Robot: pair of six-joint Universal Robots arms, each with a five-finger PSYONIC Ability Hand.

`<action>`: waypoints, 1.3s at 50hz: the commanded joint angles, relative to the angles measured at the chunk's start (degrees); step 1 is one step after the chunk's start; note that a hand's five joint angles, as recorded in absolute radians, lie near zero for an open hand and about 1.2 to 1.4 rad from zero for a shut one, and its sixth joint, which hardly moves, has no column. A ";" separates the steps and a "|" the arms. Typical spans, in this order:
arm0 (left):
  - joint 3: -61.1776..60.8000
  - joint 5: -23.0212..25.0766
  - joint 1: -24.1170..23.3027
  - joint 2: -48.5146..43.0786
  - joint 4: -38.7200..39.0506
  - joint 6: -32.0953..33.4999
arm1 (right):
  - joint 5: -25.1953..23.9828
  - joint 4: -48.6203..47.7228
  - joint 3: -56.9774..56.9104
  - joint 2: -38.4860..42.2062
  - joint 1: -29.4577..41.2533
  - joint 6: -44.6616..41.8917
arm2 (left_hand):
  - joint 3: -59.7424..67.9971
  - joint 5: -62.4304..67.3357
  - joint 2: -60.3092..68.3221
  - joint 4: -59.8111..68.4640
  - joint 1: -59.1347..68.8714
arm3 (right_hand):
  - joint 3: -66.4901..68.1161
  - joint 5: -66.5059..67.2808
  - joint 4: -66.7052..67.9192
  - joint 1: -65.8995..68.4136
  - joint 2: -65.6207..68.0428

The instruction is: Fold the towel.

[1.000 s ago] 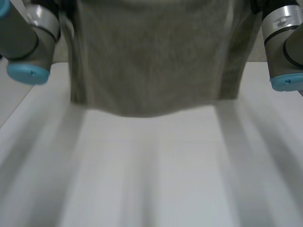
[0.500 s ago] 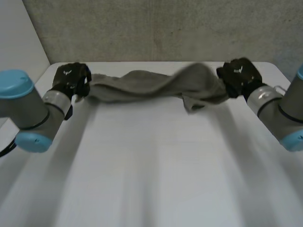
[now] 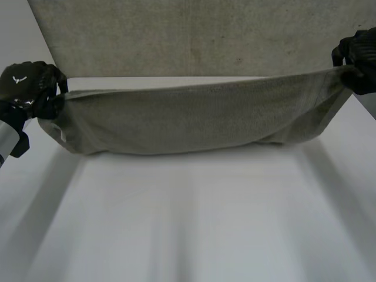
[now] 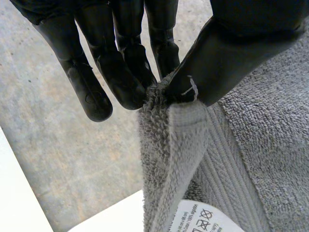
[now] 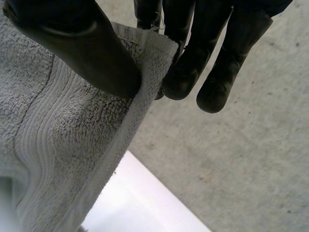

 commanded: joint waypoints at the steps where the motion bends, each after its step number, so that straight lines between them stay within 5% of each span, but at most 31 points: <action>1: -0.33 -0.15 -0.51 -1.69 0.30 0.20 | 2.35 0.08 -0.95 4.91 1.03 -2.25 | 3.29 4.47 5.26 2.43 6.49 | 3.43 3.45 3.60 3.65 4.74; 12: 6.96 -0.94 -1.04 -8.89 -0.23 0.29 | 9.39 0.43 -2.89 14.75 6.13 -10.16 | 3.29 4.47 5.26 2.43 6.49 | 3.43 3.45 3.60 3.65 4.74; 22: 9.07 -0.50 -1.66 -5.03 -4.89 -0.24 | 10.00 8.32 -3.41 5.98 6.83 -7.53 | 3.29 4.47 5.26 2.43 6.49 | 3.43 3.45 3.60 3.65 4.74; 30: 14.86 -1.03 -2.10 0.87 -19.55 -0.68 | 10.88 16.16 -10.18 2.45 7.18 -2.16 | 3.29 4.47 5.26 2.43 6.49 | 3.43 3.45 3.60 3.65 4.74; 36: 23.40 -4.28 -5.17 -10.39 -19.83 -1.73 | 15.63 16.25 -20.38 15.98 12.72 -3.04 | 3.29 4.47 5.26 2.43 6.49 | 3.43 3.45 3.60 3.65 4.74; 38: 33.02 -8.13 -9.98 -20.10 -20.53 -1.39 | 19.39 14.94 -25.71 23.06 15.35 -6.10 | 3.29 4.47 5.26 2.43 6.49 | 3.43 3.45 3.60 3.65 4.74; 45: 56.29 -9.90 -12.29 -35.67 -19.66 -1.30 | 21.25 0.74 -38.02 35.03 17.72 -9.63 | 3.29 4.47 5.26 2.43 6.49 | 3.43 3.45 3.60 3.65 4.74; 49: 77.12 -12.18 -12.90 -42.28 -15.97 -2.26 | 23.00 -13.32 -43.75 34.97 18.34 -8.58 | 3.29 4.47 5.26 2.43 6.49 | 3.43 3.45 3.60 3.65 4.74; 54: 88.51 -16.22 -15.01 -42.74 -12.19 -4.88 | 22.84 -22.58 -43.94 29.88 18.26 -2.80 | 3.29 4.47 5.26 2.43 6.49 | 3.43 3.45 3.60 3.65 4.74; 65: 69.85 -16.58 -16.16 -36.50 -9.11 -12.28 | 16.87 -18.20 -34.11 27.41 17.55 1.36 | 3.29 4.47 5.26 2.43 6.49 | 3.43 3.45 3.60 3.65 4.74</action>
